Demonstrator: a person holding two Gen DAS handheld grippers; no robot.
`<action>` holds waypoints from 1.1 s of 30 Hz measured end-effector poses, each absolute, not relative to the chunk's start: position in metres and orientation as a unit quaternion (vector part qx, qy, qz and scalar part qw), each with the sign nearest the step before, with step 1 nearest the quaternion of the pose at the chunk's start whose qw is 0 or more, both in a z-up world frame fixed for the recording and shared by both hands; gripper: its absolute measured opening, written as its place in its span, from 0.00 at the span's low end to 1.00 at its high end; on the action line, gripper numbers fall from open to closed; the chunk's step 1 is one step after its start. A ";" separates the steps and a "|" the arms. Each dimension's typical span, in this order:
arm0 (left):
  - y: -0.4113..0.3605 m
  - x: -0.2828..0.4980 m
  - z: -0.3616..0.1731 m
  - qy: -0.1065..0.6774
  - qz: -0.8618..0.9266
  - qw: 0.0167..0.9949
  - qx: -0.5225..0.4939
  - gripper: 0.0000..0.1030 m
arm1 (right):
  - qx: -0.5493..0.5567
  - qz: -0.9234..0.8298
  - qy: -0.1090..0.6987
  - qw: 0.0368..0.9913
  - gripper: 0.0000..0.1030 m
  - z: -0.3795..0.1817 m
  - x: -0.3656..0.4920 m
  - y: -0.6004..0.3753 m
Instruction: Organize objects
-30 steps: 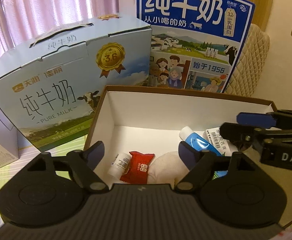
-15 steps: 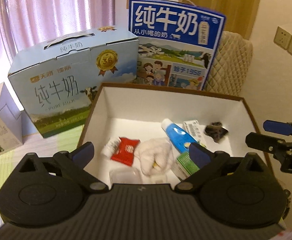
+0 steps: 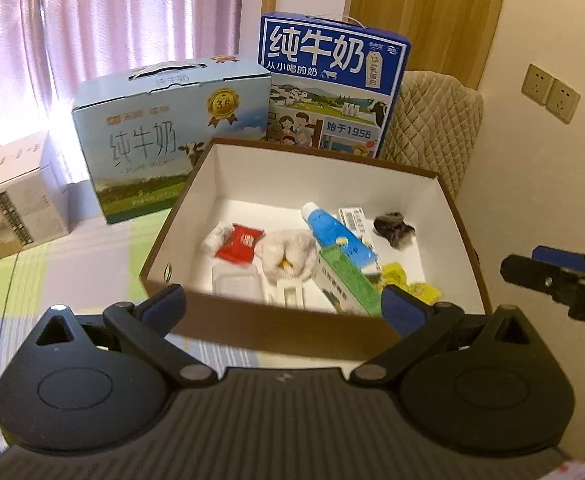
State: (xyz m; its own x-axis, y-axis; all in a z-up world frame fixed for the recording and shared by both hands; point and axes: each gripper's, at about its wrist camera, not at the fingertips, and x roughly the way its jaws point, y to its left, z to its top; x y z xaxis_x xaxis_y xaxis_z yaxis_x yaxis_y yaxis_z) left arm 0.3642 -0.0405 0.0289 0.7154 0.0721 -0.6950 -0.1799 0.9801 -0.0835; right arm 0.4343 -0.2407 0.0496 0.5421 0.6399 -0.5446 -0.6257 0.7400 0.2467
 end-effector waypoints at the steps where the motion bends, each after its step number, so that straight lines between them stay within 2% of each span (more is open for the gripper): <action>1: -0.044 0.356 0.030 0.371 0.071 0.923 -0.069 0.99 | 0.011 0.361 0.314 0.878 0.77 0.051 0.429 -0.242; 33: -0.057 0.191 0.038 0.403 0.075 0.909 -0.081 0.99 | -0.013 0.315 0.386 0.867 0.78 0.040 0.266 -0.266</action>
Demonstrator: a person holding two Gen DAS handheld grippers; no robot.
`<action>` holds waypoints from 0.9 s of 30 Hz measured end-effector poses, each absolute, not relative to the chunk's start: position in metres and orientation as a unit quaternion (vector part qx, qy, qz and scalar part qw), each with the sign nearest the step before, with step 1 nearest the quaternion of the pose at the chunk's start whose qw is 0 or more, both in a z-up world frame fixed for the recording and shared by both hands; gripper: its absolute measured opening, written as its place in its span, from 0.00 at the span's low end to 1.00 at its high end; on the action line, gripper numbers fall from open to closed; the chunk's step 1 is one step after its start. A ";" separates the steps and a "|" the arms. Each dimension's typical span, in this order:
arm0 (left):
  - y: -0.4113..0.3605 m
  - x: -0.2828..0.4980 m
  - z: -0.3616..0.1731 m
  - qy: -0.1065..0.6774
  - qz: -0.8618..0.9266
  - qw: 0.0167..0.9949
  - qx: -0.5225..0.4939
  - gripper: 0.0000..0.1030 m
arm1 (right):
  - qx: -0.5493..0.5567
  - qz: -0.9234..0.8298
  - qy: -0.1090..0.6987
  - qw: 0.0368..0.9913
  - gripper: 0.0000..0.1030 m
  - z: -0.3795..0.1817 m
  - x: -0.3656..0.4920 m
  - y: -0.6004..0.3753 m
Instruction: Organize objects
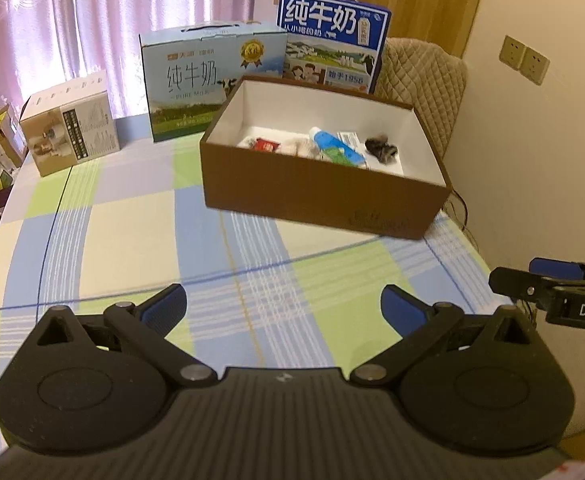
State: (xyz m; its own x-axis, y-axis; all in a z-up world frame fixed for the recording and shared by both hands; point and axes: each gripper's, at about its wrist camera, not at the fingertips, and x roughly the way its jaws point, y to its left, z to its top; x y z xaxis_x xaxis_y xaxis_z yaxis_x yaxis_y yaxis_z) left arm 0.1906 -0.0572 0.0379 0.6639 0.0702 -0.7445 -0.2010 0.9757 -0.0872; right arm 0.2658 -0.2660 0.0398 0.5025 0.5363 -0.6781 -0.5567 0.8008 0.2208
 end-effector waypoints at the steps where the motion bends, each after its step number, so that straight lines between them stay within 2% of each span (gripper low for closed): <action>1: -0.056 0.186 0.038 0.406 0.073 0.908 -0.080 0.99 | -0.012 0.315 0.388 0.866 0.78 0.039 0.260 -0.265; 14: -0.037 0.130 0.035 0.420 0.061 0.903 -0.075 0.99 | -0.019 0.319 0.391 0.863 0.78 0.038 0.188 -0.238; 27: -0.034 0.101 0.031 0.427 0.058 0.899 -0.071 0.99 | -0.024 0.318 0.400 0.859 0.78 0.031 0.156 -0.231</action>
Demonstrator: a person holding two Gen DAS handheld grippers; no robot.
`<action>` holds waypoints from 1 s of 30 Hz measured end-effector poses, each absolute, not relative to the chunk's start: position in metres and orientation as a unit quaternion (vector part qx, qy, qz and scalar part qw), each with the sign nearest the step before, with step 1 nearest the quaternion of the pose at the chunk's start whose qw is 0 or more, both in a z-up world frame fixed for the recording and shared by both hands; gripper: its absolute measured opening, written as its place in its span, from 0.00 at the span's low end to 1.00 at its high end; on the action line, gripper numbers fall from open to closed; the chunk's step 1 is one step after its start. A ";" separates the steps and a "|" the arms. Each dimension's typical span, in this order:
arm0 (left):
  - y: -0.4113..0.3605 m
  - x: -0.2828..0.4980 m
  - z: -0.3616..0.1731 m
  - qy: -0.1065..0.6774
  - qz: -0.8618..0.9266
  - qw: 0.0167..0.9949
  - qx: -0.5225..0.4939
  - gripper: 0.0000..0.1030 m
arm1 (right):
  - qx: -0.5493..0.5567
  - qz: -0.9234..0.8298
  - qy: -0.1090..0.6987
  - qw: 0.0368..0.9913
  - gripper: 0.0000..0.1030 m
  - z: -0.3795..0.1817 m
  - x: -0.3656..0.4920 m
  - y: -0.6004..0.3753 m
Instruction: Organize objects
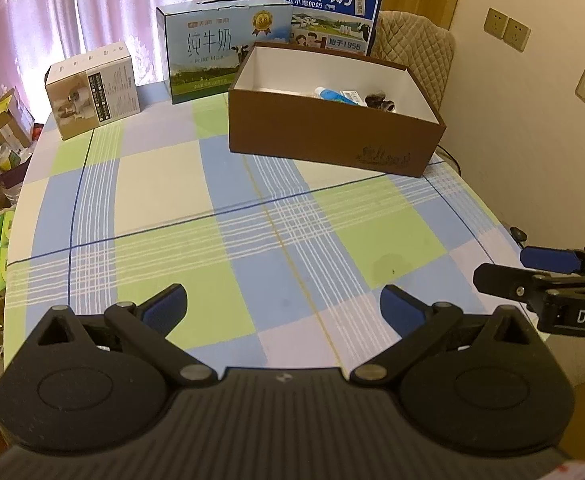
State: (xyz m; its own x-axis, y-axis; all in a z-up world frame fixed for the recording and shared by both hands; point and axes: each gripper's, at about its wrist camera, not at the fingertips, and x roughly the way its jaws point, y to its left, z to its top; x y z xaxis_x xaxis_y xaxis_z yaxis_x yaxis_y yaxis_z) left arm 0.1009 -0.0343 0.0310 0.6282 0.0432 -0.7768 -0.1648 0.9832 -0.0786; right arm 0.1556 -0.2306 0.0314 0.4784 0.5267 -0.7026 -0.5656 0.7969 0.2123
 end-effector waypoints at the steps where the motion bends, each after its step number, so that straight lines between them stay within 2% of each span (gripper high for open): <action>1: -0.034 0.100 0.030 0.428 0.058 0.899 -0.072 0.99 | -0.025 0.318 0.401 0.859 0.78 0.031 0.154 -0.230; 30: -0.036 0.099 0.023 0.436 0.068 0.894 -0.079 0.99 | -0.030 0.326 0.419 0.847 0.78 0.017 0.156 -0.227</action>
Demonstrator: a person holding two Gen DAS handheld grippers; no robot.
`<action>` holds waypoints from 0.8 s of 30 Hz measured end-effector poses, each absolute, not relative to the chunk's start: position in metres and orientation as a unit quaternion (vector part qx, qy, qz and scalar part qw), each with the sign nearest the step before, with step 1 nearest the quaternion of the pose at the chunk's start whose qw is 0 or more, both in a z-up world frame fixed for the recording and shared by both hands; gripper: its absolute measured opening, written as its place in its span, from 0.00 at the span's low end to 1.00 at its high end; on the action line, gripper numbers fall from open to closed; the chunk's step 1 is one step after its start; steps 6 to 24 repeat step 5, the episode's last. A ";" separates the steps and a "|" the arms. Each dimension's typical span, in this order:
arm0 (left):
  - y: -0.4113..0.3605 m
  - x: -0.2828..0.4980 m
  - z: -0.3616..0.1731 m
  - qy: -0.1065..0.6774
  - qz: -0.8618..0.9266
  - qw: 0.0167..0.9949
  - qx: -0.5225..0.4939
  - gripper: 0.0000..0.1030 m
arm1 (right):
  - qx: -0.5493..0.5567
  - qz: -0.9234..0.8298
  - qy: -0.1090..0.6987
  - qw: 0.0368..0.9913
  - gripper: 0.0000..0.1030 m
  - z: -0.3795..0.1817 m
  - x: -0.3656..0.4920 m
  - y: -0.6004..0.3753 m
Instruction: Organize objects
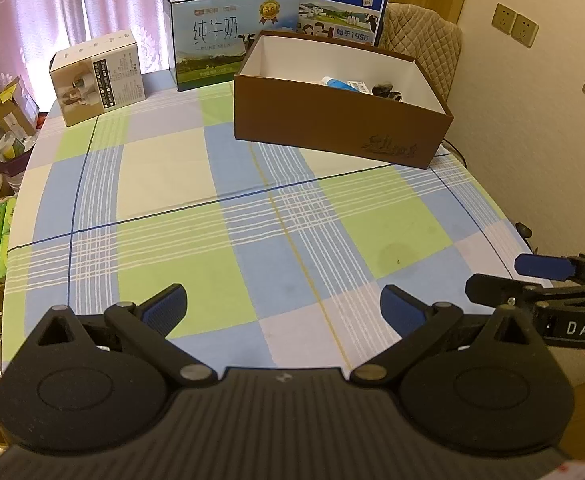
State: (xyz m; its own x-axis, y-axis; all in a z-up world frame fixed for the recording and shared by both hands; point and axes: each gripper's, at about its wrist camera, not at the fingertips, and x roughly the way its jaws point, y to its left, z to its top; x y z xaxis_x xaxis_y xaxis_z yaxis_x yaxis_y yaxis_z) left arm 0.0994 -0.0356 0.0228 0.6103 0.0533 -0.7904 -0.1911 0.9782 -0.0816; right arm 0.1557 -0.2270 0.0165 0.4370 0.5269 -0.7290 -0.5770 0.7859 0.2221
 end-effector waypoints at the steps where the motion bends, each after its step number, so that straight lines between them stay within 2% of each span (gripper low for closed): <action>1: -0.036 0.100 0.023 0.436 0.067 0.894 -0.080 0.99 | -0.030 0.326 0.419 0.847 0.78 0.016 0.157 -0.227; 24: -0.038 0.106 0.021 0.438 0.065 0.893 -0.081 0.99 | -0.030 0.326 0.421 0.846 0.78 0.014 0.161 -0.228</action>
